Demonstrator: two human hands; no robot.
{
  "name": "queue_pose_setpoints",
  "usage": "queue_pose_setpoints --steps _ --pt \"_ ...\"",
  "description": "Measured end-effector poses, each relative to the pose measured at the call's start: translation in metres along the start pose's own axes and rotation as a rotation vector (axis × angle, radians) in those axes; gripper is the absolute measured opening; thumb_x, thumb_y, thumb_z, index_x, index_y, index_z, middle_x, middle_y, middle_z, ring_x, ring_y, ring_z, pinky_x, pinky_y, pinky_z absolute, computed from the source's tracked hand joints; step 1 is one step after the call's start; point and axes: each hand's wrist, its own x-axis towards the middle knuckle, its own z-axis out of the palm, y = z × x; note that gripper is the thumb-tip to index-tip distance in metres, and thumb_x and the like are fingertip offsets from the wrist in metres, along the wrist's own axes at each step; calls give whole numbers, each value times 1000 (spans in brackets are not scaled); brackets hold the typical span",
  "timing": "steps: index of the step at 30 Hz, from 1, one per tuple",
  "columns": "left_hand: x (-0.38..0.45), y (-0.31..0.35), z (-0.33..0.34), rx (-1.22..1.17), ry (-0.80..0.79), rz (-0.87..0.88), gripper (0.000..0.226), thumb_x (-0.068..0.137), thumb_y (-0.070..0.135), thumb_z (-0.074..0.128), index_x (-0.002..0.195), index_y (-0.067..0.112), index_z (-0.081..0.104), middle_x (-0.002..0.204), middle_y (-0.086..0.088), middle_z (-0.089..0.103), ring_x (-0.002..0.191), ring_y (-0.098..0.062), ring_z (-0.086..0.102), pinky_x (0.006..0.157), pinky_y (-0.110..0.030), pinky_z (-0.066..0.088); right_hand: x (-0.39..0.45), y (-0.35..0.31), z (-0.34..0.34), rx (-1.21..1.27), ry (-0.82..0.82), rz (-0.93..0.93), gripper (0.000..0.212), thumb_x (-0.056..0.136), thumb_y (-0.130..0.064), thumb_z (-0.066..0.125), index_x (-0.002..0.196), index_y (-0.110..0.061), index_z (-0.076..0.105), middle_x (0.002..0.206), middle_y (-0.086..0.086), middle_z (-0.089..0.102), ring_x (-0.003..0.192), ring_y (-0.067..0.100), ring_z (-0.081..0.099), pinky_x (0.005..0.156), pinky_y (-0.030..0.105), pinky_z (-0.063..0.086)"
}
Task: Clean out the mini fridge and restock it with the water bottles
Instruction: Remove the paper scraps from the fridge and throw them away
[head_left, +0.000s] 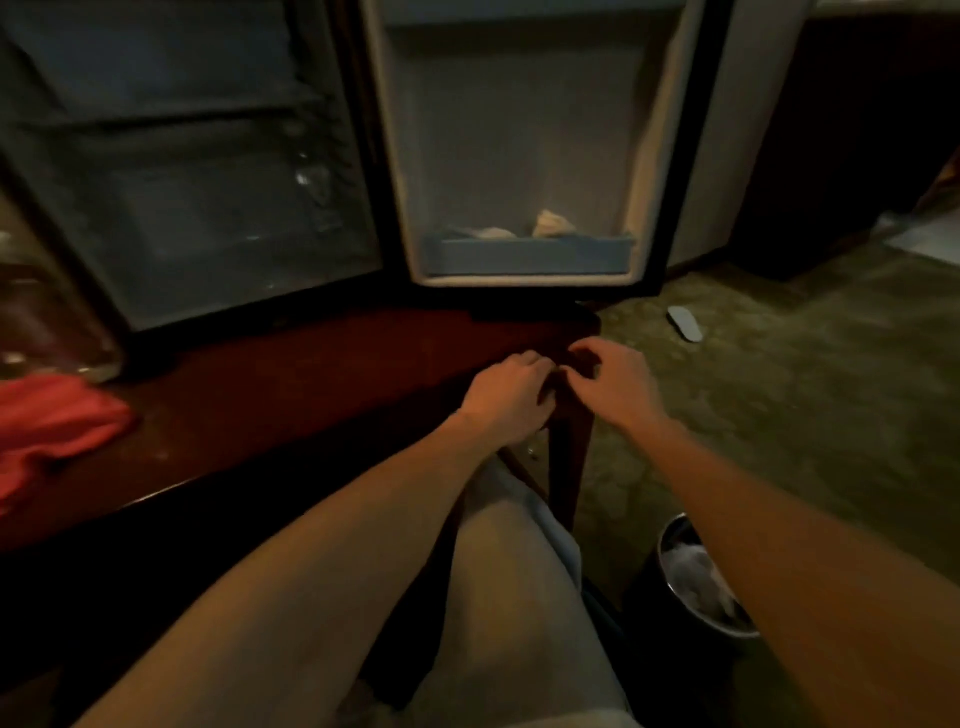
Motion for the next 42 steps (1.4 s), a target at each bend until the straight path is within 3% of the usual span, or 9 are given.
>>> queue_pose_setpoints --steps 7,17,24,30,37,42 --pt "-52 -77 -85 204 171 -185 37 91 35 53 123 18 58 123 0 60 115 -21 55 95 -37 42 20 -105 24 9 -47 -206 34 82 -45 66 113 -30 63 111 -4 67 104 20 61 85 35 52" --pt "-121 -160 -171 291 253 -486 40 89 38 53 124 18 58 121 -2 59 115 -24 55 90 -37 42 60 -230 59 76 -145 -431 45 81 -47 69 119 -24 62 118 2 65 108 22 60 88 35 51" --pt "-128 -207 -224 345 313 -543 33 88 37 55 114 17 59 117 -2 60 108 -24 57 85 -38 45 109 -299 68 99 -164 -480 50 80 -47 70 124 -24 60 125 3 62 112 23 59 90 35 50" --pt "-99 -253 -264 365 364 -516 36 90 37 56 119 16 57 123 -3 58 112 -23 56 88 -37 47 171 -355 71 135 -80 -542 46 79 -40 73 120 -21 64 121 6 64 114 26 58 94 34 47" --pt "-35 -290 -305 386 450 -442 32 87 34 57 114 15 59 119 -3 59 106 -25 58 81 -36 47 248 -381 67 163 46 -541 44 83 -32 68 124 -16 60 120 10 64 115 30 55 96 35 45" --pt "-3 -320 -324 398 467 -518 47 89 37 55 132 18 52 132 -6 56 117 -30 55 91 -40 46 293 -383 65 150 -19 -417 49 90 -39 60 136 -23 52 136 7 56 122 29 54 98 36 47"
